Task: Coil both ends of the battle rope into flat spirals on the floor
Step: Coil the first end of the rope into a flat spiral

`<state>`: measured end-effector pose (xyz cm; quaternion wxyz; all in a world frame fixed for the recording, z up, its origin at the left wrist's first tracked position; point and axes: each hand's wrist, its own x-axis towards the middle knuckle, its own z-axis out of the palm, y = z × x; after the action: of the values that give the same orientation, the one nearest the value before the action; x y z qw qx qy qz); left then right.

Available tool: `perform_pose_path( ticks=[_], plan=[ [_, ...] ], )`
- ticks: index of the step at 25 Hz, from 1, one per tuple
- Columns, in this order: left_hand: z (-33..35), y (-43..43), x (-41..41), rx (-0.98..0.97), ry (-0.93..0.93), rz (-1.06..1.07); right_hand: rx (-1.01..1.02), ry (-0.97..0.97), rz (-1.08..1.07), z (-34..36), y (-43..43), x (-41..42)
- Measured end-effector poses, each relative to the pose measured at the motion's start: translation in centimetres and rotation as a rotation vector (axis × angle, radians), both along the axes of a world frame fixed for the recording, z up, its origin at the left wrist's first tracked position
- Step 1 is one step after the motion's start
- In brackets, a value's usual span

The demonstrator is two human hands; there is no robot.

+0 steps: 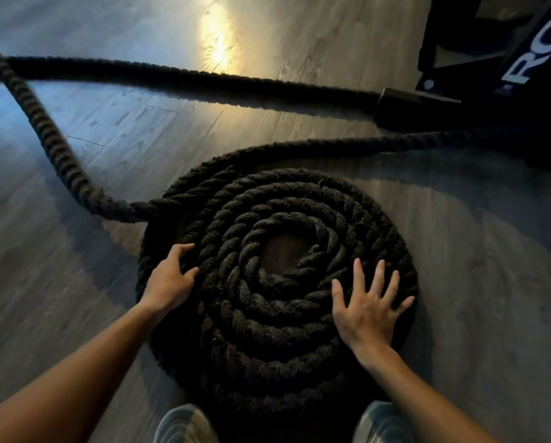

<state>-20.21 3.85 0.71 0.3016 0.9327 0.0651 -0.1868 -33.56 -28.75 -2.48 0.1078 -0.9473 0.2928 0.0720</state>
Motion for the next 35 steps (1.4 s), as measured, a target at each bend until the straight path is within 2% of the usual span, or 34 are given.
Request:
perform_pose_path(
  ticks=[7, 12, 15, 18, 20, 22, 24, 27, 29, 33, 35],
  plan=[
    [0.7, -0.3, -1.9, -0.024, 0.030, 0.051, -0.013, -0.106, 0.129, -0.4, -5.0, 2.9],
    [1.0, -3.1, -4.0, -0.020, 0.097, -0.061, -0.004, -0.097, 0.256, 0.1, -11.1, 5.3],
    [1.3, -5.0, -3.7, 0.103, 0.137, -0.156, -0.023, -0.056, 0.248, 0.6, -11.4, 5.9],
    [1.7, -6.4, -3.6, 0.340, 0.089, -0.265, -0.072, -0.240, 0.272, 0.8, -7.7, 4.5],
    [1.9, -6.5, -3.1, 0.400, 0.037, -0.323, -0.143, -0.296, 0.290, 0.4, -3.5, 3.9],
    [1.9, -6.0, -2.5, 0.351, 0.055, -0.329, -0.199, -0.132, 0.182, 1.0, 0.1, 5.0],
    [1.7, -5.1, -2.4, 0.269, 0.066, -0.306, -0.170, 0.017, 0.077, 2.0, 1.2, 7.4],
    [1.0, -4.2, -3.0, 0.184, 0.049, -0.279, -0.032, 0.081, 0.019, 2.3, 0.0, 10.3],
    [0.5, -3.9, -3.2, 0.174, 0.028, -0.270, 0.015, 0.073, 0.073, 2.0, -1.0, 11.0],
    [-0.5, -3.8, -3.1, 0.167, -0.022, -0.273, 0.024, 0.020, 0.324, 1.8, -3.7, 12.1],
    [-1.0, -4.0, -3.2, 0.176, -0.060, -0.290, 0.025, 0.060, 0.432, 2.0, -4.8, 13.4]
  ],
)
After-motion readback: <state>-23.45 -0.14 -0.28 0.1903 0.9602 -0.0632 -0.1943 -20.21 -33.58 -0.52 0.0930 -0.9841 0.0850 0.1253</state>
